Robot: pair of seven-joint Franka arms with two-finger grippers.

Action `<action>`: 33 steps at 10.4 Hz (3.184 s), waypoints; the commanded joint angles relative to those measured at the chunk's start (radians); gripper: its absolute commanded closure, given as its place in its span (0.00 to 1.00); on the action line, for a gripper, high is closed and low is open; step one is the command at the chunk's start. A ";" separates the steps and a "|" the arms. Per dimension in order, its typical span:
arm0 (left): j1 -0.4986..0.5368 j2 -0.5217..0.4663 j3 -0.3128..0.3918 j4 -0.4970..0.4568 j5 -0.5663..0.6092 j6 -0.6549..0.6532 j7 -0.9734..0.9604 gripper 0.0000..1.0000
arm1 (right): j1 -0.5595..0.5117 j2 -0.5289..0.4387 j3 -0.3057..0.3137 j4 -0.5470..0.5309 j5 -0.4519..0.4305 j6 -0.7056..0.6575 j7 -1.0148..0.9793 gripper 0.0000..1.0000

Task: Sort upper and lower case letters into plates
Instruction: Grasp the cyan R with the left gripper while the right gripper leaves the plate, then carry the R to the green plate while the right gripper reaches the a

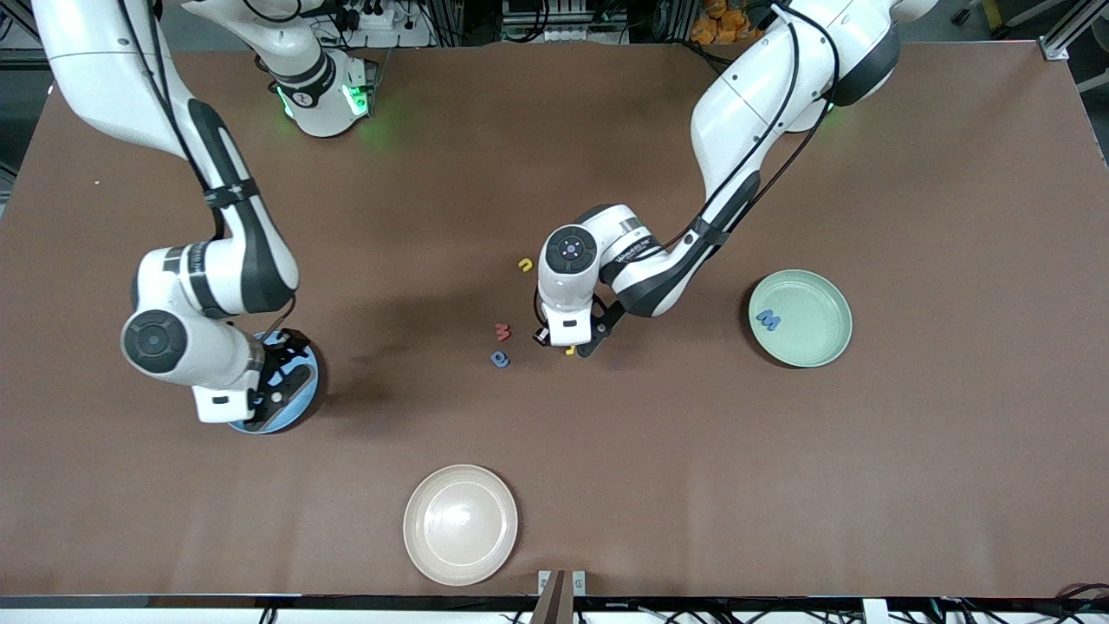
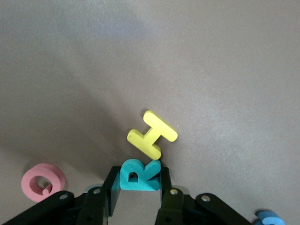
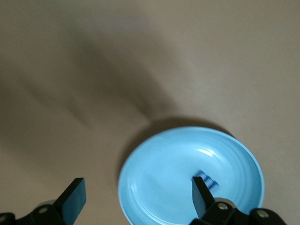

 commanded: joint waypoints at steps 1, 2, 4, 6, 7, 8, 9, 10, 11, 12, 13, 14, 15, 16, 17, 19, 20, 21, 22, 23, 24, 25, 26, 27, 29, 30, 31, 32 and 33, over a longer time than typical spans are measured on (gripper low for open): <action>0.039 -0.048 -0.013 0.000 -0.010 -0.091 0.043 0.83 | 0.028 0.010 0.000 -0.008 -0.001 0.032 0.025 0.00; 0.071 -0.070 -0.040 -0.003 -0.026 -0.124 0.102 0.83 | 0.040 0.021 0.003 0.001 0.002 0.032 0.038 0.00; 0.175 -0.101 -0.110 -0.006 -0.042 -0.219 0.228 0.83 | 0.098 0.029 0.003 0.002 0.002 0.040 0.122 0.00; 0.341 -0.126 -0.224 -0.029 -0.040 -0.338 0.358 0.83 | 0.200 0.049 0.004 0.031 0.002 0.043 0.285 0.00; 0.449 -0.138 -0.290 -0.060 -0.039 -0.399 0.459 0.83 | 0.241 0.073 0.004 0.057 0.003 0.044 0.345 0.00; 0.578 -0.161 -0.357 -0.113 -0.037 -0.415 0.551 0.83 | 0.270 0.107 0.007 0.102 0.003 0.044 0.369 0.00; 0.737 -0.169 -0.450 -0.194 -0.027 -0.414 0.646 0.83 | 0.283 0.136 0.016 0.134 0.011 0.046 0.371 0.00; 0.873 -0.166 -0.533 -0.256 0.008 -0.414 0.707 0.83 | 0.286 0.150 0.023 0.139 0.090 0.072 0.369 0.00; 0.980 -0.164 -0.592 -0.319 0.054 -0.412 0.769 0.83 | 0.295 0.164 0.023 0.137 0.165 0.125 0.358 0.00; 1.056 -0.164 -0.605 -0.385 0.105 -0.406 0.828 0.83 | 0.322 0.181 0.023 0.139 0.184 0.139 0.370 0.00; 1.137 -0.164 -0.608 -0.464 0.163 -0.364 0.921 0.83 | 0.341 0.201 0.023 0.146 0.195 0.144 0.372 0.00; 1.209 -0.164 -0.623 -0.532 0.197 -0.310 0.964 0.82 | 0.353 0.214 0.023 0.157 0.201 0.162 0.378 0.00; 1.252 -0.164 -0.638 -0.583 0.252 -0.273 0.977 0.82 | 0.358 0.233 0.023 0.168 0.201 0.181 0.407 0.00; 1.274 -0.163 -0.640 -0.626 0.315 -0.238 0.979 0.66 | 0.388 0.260 0.023 0.206 0.200 0.193 0.445 0.00; 1.277 -0.160 -0.642 -0.634 0.331 -0.230 0.979 0.58 | 0.419 0.279 0.020 0.237 0.194 0.192 0.502 0.00; 1.270 -0.157 -0.658 -0.623 0.329 -0.236 0.963 0.00 | 0.432 0.293 0.015 0.246 0.174 0.193 0.524 0.00; 1.264 -0.157 -0.665 -0.619 0.323 -0.237 0.956 0.00 | 0.435 0.299 0.010 0.246 0.131 0.193 0.525 0.00; 1.253 -0.155 -0.666 -0.609 0.322 -0.237 0.940 0.00 | 0.432 0.299 0.009 0.245 0.084 0.189 0.530 0.00; 1.218 -0.154 -0.672 -0.590 0.319 -0.242 0.910 0.00 | 0.432 0.299 0.009 0.245 0.076 0.186 0.542 0.00; 1.170 -0.152 -0.672 -0.570 0.319 -0.242 0.852 0.00 | 0.432 0.302 0.010 0.243 0.076 0.192 0.556 0.00; 1.121 -0.152 -0.672 -0.547 0.317 -0.244 0.786 0.00 | 0.433 0.311 0.010 0.245 0.079 0.193 0.562 0.00; 1.089 -0.151 -0.671 -0.539 0.317 -0.244 0.747 0.00 | 0.435 0.314 0.010 0.245 0.076 0.196 0.570 0.00; 1.075 -0.137 -0.669 -0.537 0.317 -0.244 0.724 0.00 | 0.439 0.320 0.010 0.245 0.073 0.198 0.579 0.00; 1.058 -0.135 -0.663 -0.536 0.319 -0.242 0.721 0.00 | 0.450 0.325 0.010 0.245 0.071 0.201 0.582 0.00; 1.023 -0.129 -0.654 -0.510 0.316 -0.242 0.718 0.00 | 0.450 0.325 0.009 0.243 0.068 0.213 0.582 0.00; 0.995 -0.129 -0.649 -0.500 0.306 -0.242 0.687 0.00 | 0.450 0.325 0.010 0.242 0.068 0.222 0.582 0.61; 0.951 -0.129 -0.623 -0.487 0.306 -0.242 0.648 0.00 | 0.449 0.325 0.010 0.240 0.069 0.224 0.582 1.00; 0.899 -0.129 -0.603 -0.458 0.300 -0.242 0.618 0.00 | 0.446 0.325 0.010 0.239 0.068 0.227 0.581 1.00; 0.841 -0.129 -0.568 -0.427 0.296 -0.242 0.600 0.00 | 0.441 0.325 0.010 0.235 0.066 0.235 0.576 1.00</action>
